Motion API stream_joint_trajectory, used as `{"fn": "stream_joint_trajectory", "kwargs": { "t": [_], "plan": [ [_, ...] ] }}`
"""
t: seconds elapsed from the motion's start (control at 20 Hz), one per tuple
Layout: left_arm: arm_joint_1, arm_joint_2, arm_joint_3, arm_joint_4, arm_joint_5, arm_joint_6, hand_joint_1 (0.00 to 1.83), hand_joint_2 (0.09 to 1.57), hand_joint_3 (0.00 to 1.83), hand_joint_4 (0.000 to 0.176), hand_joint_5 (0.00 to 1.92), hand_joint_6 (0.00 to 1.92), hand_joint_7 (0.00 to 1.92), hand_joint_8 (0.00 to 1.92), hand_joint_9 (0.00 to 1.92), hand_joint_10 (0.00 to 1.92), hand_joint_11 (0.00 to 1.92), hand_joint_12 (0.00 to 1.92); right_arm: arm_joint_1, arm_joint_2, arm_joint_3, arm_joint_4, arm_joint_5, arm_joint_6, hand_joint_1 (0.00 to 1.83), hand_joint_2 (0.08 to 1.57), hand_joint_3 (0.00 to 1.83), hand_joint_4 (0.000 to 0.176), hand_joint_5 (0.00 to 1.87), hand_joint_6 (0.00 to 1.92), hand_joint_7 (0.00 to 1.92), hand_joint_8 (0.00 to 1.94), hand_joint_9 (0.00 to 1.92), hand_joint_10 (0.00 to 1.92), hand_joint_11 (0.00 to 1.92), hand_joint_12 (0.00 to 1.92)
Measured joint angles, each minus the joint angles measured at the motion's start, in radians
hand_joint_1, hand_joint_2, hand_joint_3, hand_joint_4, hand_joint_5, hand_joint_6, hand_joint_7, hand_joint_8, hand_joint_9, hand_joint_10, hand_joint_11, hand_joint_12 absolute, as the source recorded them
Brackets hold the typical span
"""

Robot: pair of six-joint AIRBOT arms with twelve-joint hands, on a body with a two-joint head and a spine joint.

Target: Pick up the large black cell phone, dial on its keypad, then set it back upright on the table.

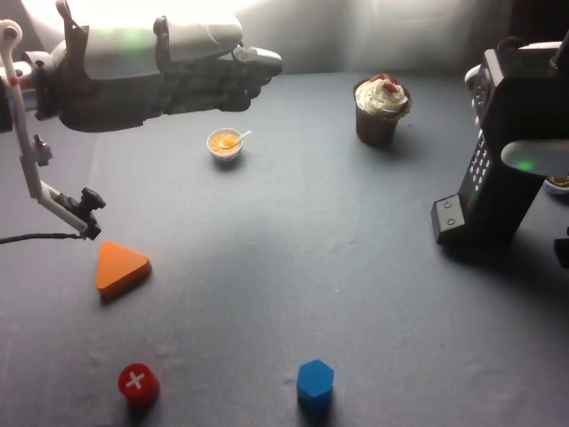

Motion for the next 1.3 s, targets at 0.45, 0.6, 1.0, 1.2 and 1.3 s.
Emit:
{"fn": "stream_joint_trajectory", "kwargs": {
  "t": [0.45, 0.6, 1.0, 1.2, 1.3],
  "plan": [
    [0.001, -0.001, 0.0, -0.005, 0.0, 0.001, 0.0, 1.18, 0.0, 0.0, 0.19, 0.01, 0.16, 0.0, 0.12, 0.0, 0.0, 0.26, -0.005, 0.002, 0.001, -0.012, -0.006, 0.003, 1.38, 1.1, 0.0, 0.0, 1.02, 0.71, 0.94, 1.03, 1.01, 1.2, 1.02, 1.04],
    [0.001, -0.001, 0.0, -0.005, 0.0, 0.001, 0.0, 1.18, 0.0, 0.0, 0.19, 0.0, 0.16, 0.0, 0.12, 0.0, 0.0, 0.26, -0.005, 0.002, 0.001, -0.013, -0.006, 0.003, 1.38, 1.11, 0.0, 0.0, 0.99, 0.77, 0.91, 1.08, 0.99, 1.21, 1.0, 1.05],
    [0.001, -0.001, 0.0, -0.008, 0.0, 0.002, 0.0, 1.17, 0.0, 0.0, 0.2, 0.0, 0.17, 0.0, 0.12, 0.0, 0.0, 0.28, -0.005, 0.003, 0.001, -0.015, -0.005, 0.0, 1.39, 1.09, 0.0, 0.0, 0.94, 0.88, 1.02, 0.89, 1.04, 1.09, 1.01, 1.01],
    [0.001, -0.001, 0.0, -0.009, 0.0, 0.002, 0.0, 1.17, 0.0, 0.0, 0.21, 0.0, 0.18, 0.0, 0.13, 0.0, 0.0, 0.3, -0.005, 0.008, -0.004, -0.018, -0.004, -0.011, 1.38, 1.1, 0.0, 0.0, 0.9, 0.96, 0.98, 0.95, 1.04, 1.07, 1.0, 0.96],
    [0.001, -0.001, 0.0, -0.008, 0.0, 0.002, 0.0, 1.17, 0.0, 0.0, 0.19, 0.0, 0.17, 0.0, 0.12, 0.0, 0.0, 0.27, -0.005, 0.011, -0.004, -0.022, -0.004, -0.013, 1.38, 1.09, 0.0, 0.0, 0.9, 0.96, 1.02, 0.9, 1.09, 1.01, 0.99, 0.94]
  ]
}}
